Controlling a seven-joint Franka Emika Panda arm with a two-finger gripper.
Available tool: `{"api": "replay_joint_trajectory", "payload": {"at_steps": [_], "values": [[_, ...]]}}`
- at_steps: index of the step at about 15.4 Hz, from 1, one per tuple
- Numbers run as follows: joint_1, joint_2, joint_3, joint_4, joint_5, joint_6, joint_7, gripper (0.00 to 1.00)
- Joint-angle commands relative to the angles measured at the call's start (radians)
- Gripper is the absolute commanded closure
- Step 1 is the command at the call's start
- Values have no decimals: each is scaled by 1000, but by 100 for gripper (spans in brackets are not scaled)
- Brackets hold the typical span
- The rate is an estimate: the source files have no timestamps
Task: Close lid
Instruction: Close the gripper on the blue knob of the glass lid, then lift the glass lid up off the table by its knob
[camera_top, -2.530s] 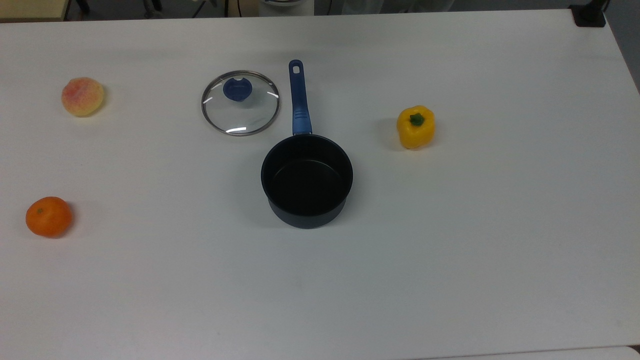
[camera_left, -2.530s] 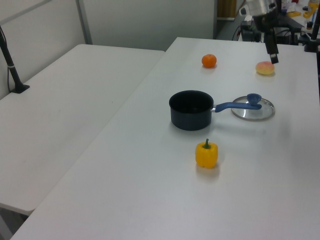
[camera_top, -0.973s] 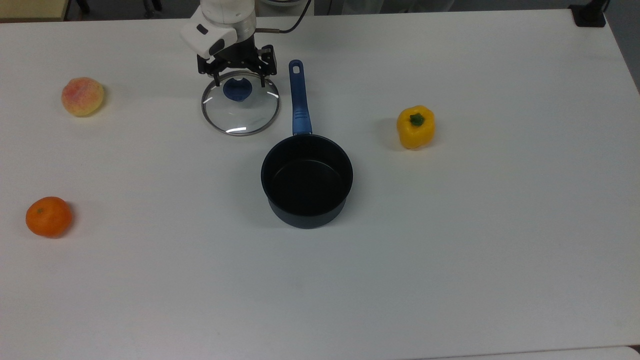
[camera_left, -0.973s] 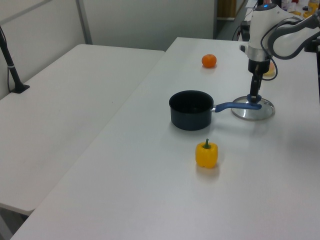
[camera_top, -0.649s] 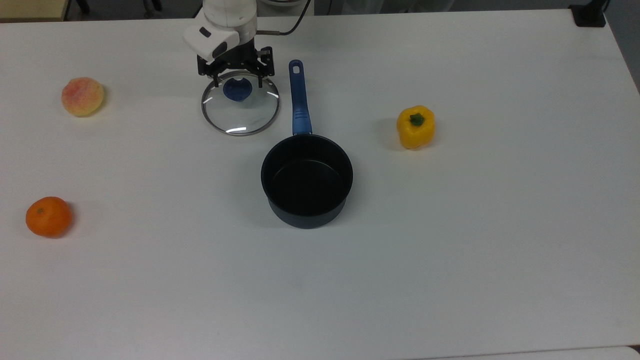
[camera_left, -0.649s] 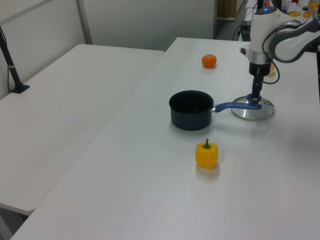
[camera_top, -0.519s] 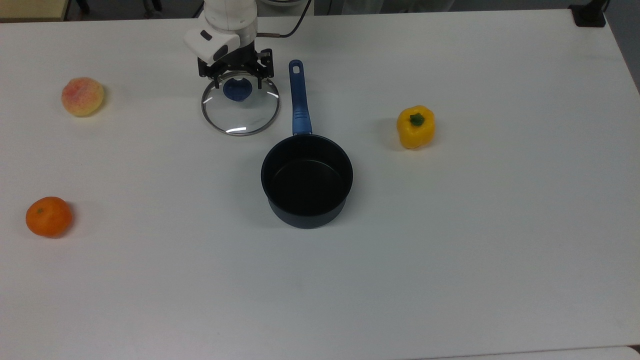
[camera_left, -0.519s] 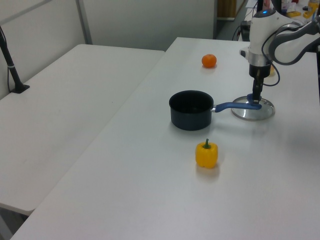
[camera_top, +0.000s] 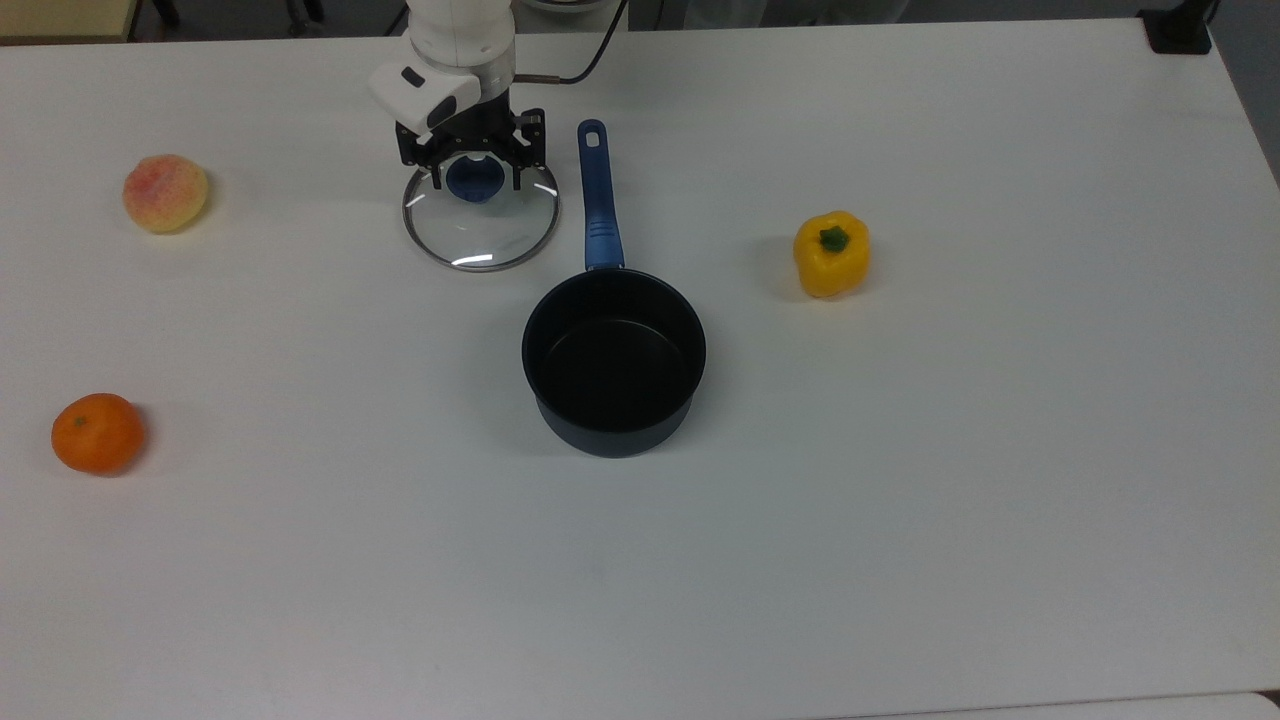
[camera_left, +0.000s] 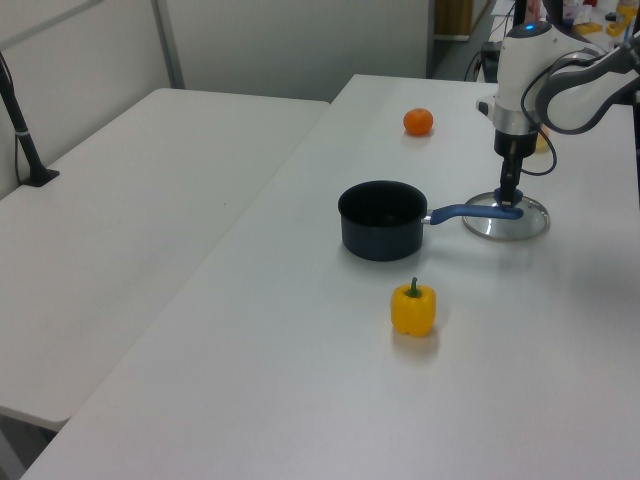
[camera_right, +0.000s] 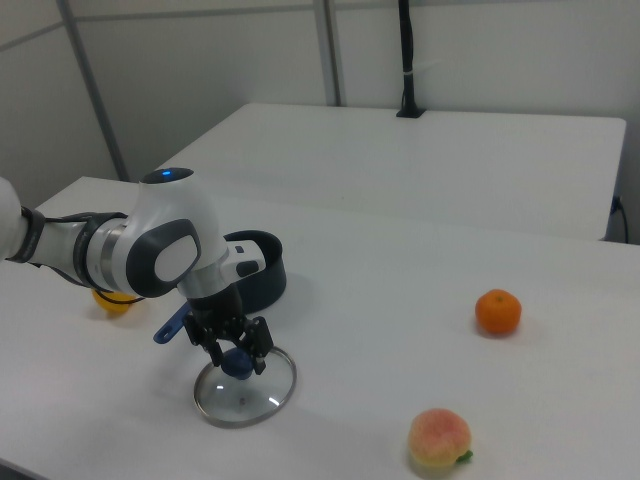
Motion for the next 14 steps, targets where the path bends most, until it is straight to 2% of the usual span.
{"api": "replay_joint_trajectory", "payload": {"at_steps": [1, 3, 4, 6, 10, 14], "values": [[1, 1, -1, -12, -23, 28, 28, 47], [-1, -2, -1, -9, -23, 22, 28, 71], [-1, -2, -1, -8, -23, 14, 28, 74], [-1, -11, -1, -2, -23, -24, 25, 74], [-1, -26, -1, 80, -23, -148, 20, 74], [-1, -35, -1, 243, -23, -328, 11, 74]]}}
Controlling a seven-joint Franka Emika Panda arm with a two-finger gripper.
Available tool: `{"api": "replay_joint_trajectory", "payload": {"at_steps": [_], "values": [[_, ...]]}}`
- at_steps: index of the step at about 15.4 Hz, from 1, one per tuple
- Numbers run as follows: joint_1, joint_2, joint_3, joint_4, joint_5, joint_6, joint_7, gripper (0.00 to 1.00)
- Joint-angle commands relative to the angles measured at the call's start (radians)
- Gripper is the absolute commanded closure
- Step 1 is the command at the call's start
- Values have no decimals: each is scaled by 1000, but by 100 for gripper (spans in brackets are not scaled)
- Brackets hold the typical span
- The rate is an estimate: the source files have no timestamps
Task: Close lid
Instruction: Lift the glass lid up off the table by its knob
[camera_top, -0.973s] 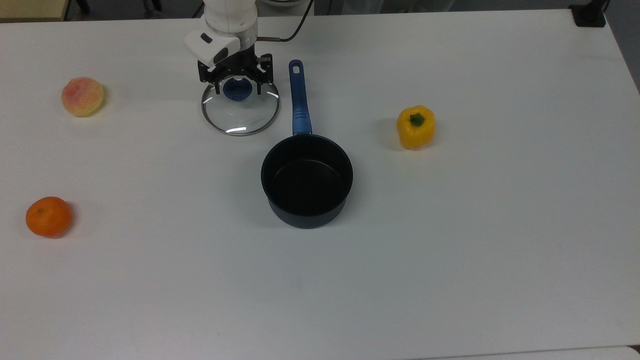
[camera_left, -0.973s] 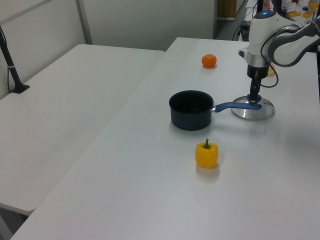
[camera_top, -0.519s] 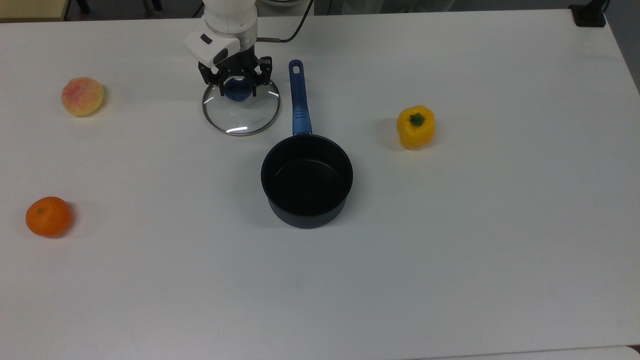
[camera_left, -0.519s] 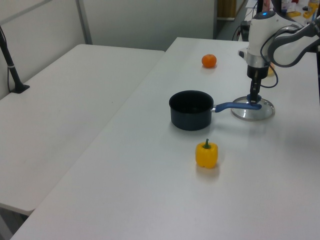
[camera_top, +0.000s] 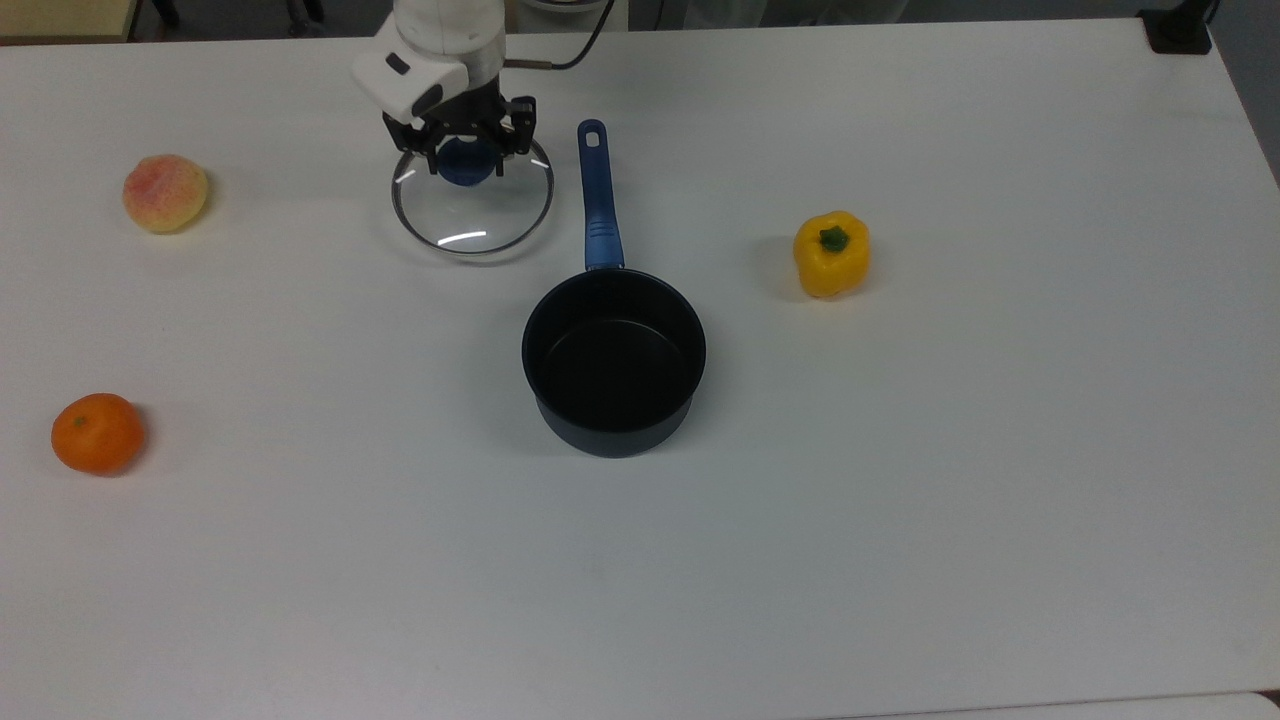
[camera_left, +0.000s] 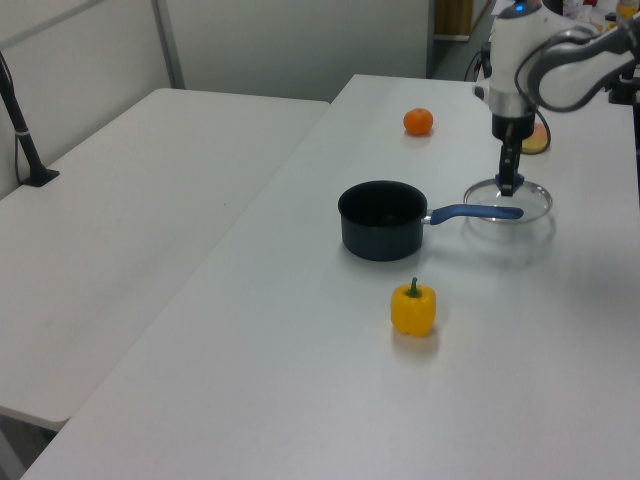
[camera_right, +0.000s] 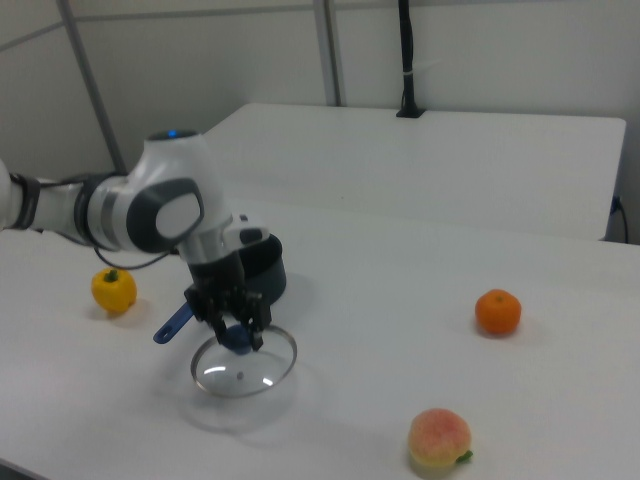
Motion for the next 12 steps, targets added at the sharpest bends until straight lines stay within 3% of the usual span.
{"api": "replay_joint_trajectory", "payload": {"at_steps": [1, 5, 9, 12], "values": [[1, -25, -1, 189, -19, -207, 9, 74], [13, -6, 1, 383, 10, -333, 38, 74], [30, 67, 10, 541, 62, -399, 182, 73], [57, 128, 24, 607, 70, -407, 289, 73]]}}
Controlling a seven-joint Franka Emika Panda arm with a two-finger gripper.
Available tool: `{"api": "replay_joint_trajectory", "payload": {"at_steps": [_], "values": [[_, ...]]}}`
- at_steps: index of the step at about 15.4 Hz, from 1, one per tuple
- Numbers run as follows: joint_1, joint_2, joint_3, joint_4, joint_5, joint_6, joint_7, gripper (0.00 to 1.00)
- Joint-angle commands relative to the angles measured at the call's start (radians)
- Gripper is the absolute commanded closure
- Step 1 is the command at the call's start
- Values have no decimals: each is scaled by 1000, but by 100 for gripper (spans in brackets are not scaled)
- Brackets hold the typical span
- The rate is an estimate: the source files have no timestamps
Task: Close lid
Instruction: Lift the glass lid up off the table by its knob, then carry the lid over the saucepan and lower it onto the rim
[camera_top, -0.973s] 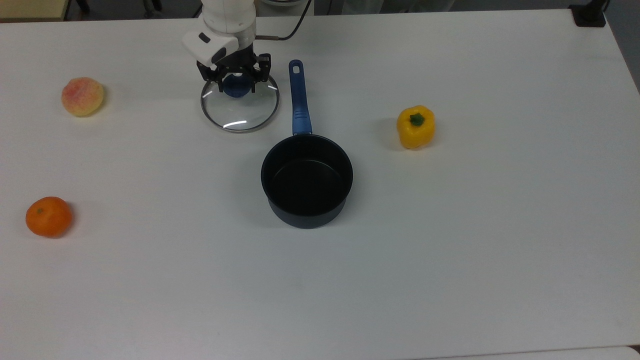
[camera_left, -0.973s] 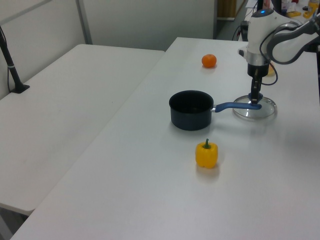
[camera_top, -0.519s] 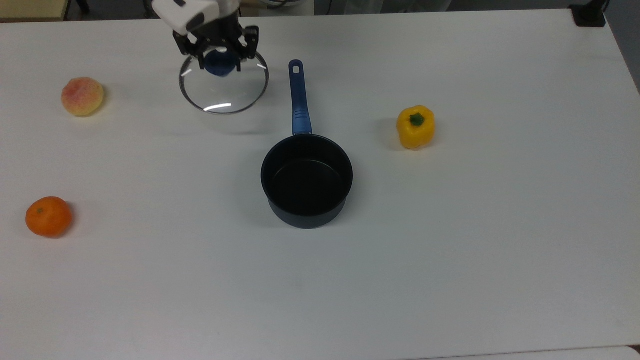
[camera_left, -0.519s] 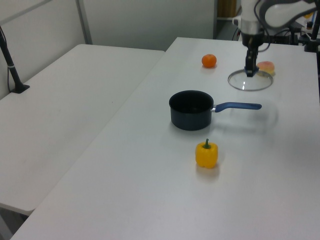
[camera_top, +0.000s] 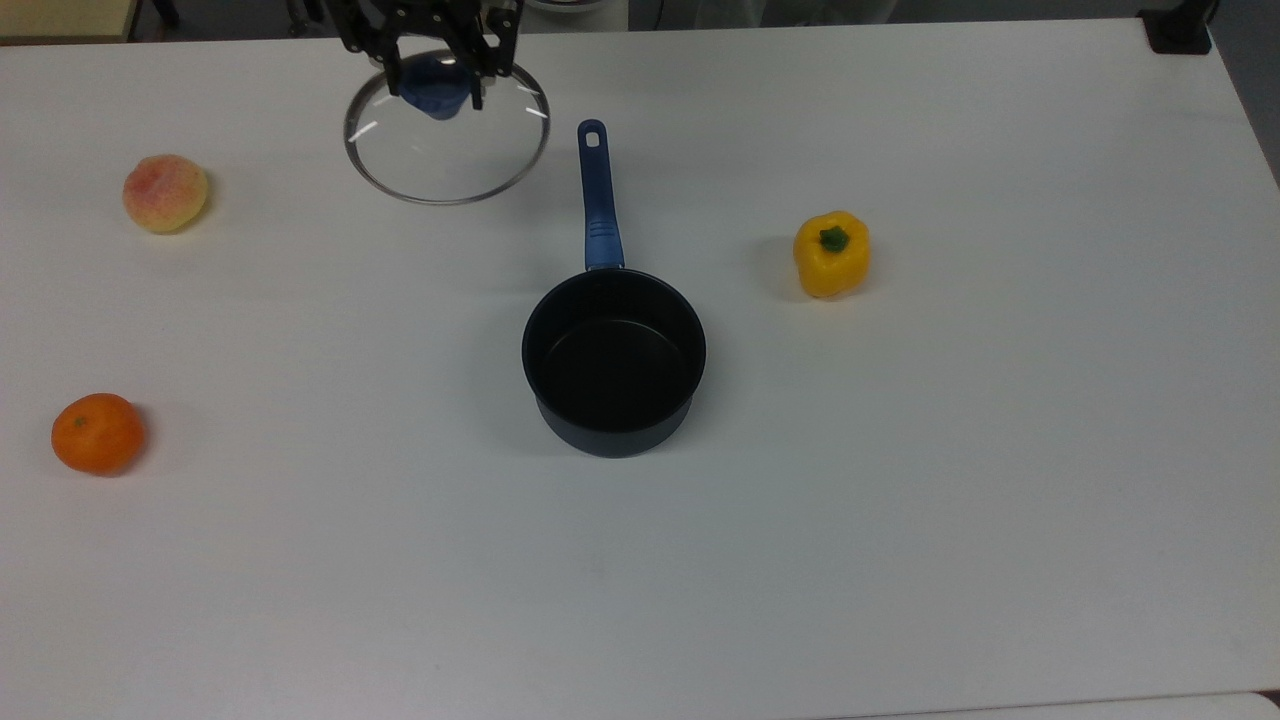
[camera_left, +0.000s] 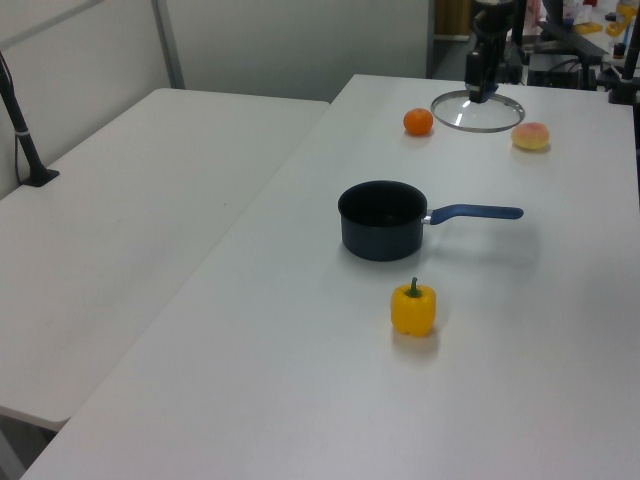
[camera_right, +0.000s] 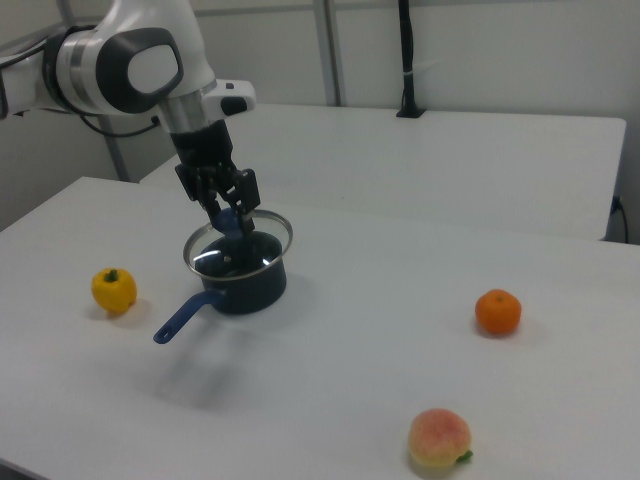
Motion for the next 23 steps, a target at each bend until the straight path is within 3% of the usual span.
{"api": "replay_joint_trajectory", "payload": {"at_steps": [1, 9, 23], "values": [[40, 113, 17, 136, 14, -42, 162, 73], [106, 282, 20, 240, 8, 33, 338, 73], [150, 397, 53, 233, -7, 267, 498, 72]]}}
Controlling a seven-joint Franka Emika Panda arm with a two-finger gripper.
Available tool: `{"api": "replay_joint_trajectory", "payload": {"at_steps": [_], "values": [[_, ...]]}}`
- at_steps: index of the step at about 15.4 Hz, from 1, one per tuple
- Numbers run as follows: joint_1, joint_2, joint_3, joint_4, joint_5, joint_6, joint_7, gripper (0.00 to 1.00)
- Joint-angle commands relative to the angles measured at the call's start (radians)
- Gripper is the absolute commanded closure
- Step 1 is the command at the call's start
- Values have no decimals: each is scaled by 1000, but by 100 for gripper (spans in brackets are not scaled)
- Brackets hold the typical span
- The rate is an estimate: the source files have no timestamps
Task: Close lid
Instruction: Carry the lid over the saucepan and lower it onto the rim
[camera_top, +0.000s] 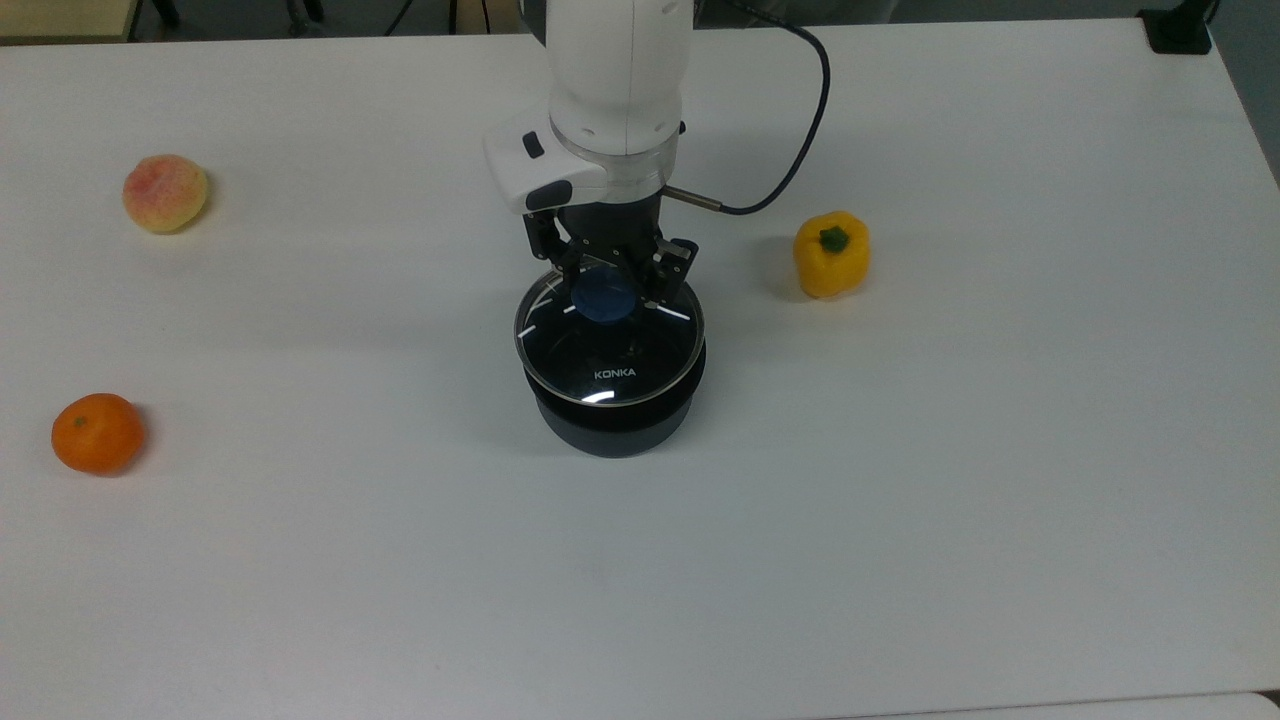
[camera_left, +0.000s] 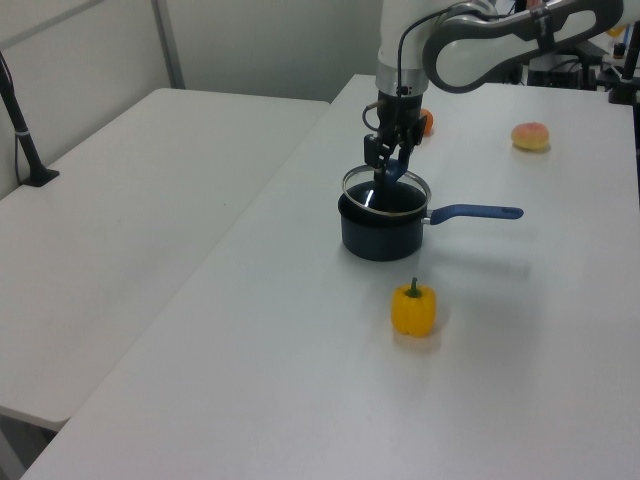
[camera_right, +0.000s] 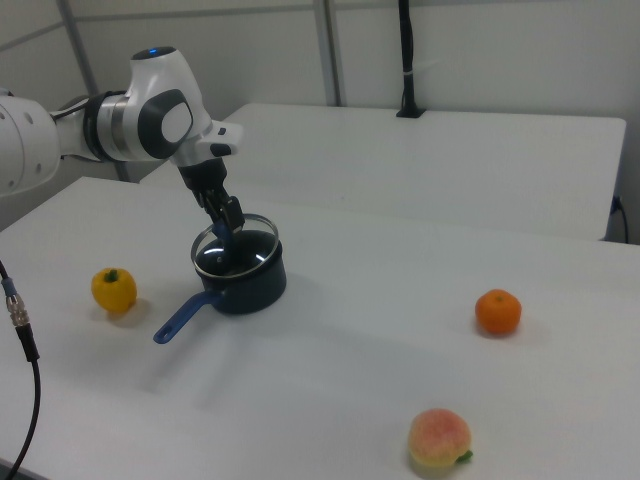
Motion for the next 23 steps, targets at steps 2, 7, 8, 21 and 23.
{"api": "replay_joint_trajectory", "payload": {"at_steps": [2, 7, 8, 21, 23], "values": [[9, 25, 4, 25, -9, 39, 36, 72], [9, 25, 4, 23, -12, 39, 34, 72], [9, 25, 3, 22, -12, 39, 34, 72], [9, 38, 4, 6, -23, 39, 34, 56], [9, 39, 4, 2, -23, 39, 36, 32]]}}
